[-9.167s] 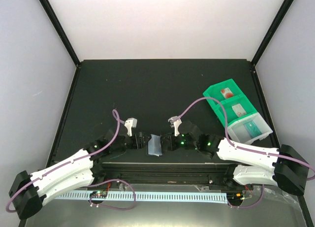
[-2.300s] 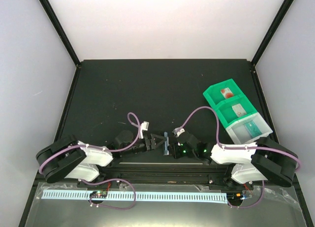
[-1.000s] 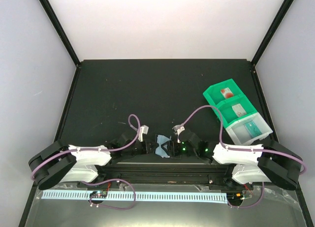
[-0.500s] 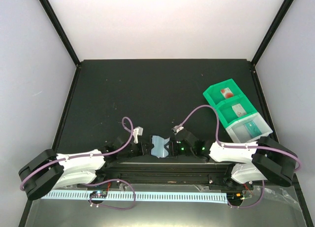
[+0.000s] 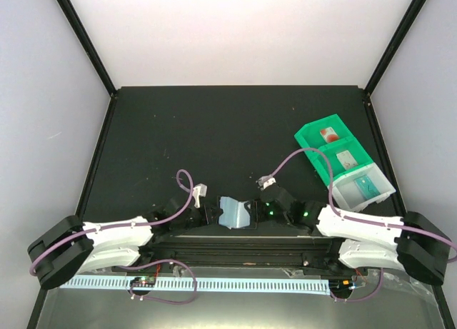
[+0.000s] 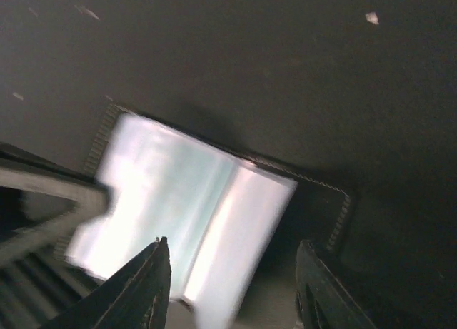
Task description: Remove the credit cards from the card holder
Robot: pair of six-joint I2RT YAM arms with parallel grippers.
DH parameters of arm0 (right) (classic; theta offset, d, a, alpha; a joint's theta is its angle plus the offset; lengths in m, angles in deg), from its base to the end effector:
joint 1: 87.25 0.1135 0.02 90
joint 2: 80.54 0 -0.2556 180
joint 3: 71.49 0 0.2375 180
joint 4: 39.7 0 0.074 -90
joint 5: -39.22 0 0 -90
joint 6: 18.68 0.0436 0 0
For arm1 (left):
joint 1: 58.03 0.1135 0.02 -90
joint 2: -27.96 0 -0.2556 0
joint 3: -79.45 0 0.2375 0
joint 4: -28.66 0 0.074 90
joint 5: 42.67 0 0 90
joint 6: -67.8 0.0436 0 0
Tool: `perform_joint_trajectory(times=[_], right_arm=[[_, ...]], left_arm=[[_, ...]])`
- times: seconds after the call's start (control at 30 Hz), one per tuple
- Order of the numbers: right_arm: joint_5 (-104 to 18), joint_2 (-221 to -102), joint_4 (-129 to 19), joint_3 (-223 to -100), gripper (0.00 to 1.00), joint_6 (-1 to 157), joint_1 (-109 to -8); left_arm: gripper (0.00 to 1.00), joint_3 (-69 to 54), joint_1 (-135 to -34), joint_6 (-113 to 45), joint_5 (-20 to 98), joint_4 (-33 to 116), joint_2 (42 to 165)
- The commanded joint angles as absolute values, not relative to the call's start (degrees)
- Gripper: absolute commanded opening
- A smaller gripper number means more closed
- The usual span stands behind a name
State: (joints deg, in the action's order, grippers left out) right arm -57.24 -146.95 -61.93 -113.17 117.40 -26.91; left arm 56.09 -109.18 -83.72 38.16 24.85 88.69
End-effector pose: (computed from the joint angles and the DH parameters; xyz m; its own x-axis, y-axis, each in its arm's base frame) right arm 0.1099 0.1831 0.1626 -0.8455 -0.0383 -0.5327 -0.3121 0.8448 0.4346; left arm 0.1083 -0.1456 0.1276 -0.9144 -0.2481 -0.3199 0.1015 0.6244 -0.7745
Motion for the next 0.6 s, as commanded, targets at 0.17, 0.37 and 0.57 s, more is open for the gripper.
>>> perform_joint_trajectory(times=[0.17, 0.37, 0.57], right_arm=[[-49.8, -145.1, -58.0, -117.1, 0.6, 116.5, -26.9], [-45.7, -153.0, -53.7, -119.1, 0.69, 116.8, -26.7], [-43.4, -161.4, -51.8, -121.5, 0.72, 116.8, -26.5]], left_arm=[[0.02, 55.8, -109.7, -84.9, 39.3, 24.0, 89.9], [0.02, 56.0, -109.7, -85.9, 40.1, 24.4, 89.1], [0.02, 56.6, -109.7, -86.5, 40.9, 24.7, 87.3]])
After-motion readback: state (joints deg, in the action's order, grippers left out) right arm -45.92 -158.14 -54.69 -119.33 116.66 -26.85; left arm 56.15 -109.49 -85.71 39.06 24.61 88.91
